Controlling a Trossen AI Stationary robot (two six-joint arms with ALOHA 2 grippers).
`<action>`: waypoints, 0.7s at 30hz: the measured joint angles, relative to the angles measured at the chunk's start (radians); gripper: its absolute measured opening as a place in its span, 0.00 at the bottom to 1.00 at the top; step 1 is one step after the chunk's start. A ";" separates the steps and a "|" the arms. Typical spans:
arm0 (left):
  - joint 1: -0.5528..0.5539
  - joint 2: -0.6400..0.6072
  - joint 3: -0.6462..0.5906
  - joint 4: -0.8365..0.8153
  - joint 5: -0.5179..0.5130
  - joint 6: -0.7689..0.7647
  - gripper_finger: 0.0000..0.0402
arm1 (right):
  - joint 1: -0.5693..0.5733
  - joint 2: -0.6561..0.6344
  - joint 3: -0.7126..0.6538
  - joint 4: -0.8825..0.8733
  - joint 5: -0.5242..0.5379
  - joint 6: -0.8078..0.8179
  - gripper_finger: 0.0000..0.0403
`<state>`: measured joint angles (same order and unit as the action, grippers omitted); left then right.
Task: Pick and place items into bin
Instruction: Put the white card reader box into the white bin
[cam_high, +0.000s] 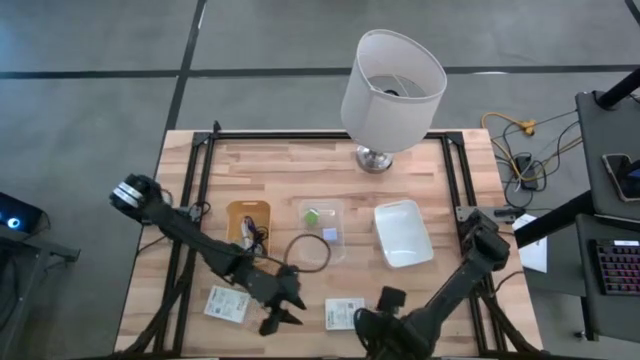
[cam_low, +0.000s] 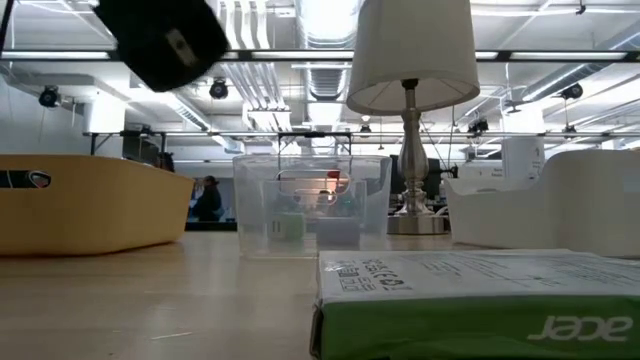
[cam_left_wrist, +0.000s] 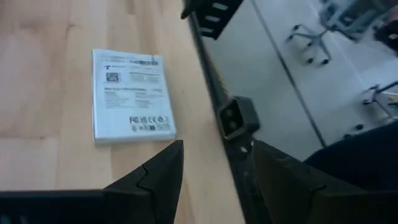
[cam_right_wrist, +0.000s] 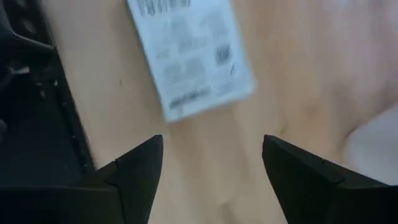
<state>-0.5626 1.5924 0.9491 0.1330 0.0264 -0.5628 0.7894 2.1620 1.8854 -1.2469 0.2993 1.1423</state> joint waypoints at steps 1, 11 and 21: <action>0.004 0.033 0.024 -0.003 -0.002 -0.006 0.44 | -0.002 0.000 -0.017 0.005 -0.026 0.067 0.64; 0.087 0.276 0.255 -0.032 -0.062 -0.032 0.41 | 0.010 0.001 -0.087 0.298 -0.073 0.134 0.35; 0.146 0.322 0.301 -0.050 0.019 0.045 0.09 | 0.031 0.002 -0.127 0.485 -0.073 0.323 0.04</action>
<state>-0.4165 1.9148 1.2503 0.0831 0.0450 -0.5182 0.8201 2.1635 1.7583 -0.7622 0.2268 1.4654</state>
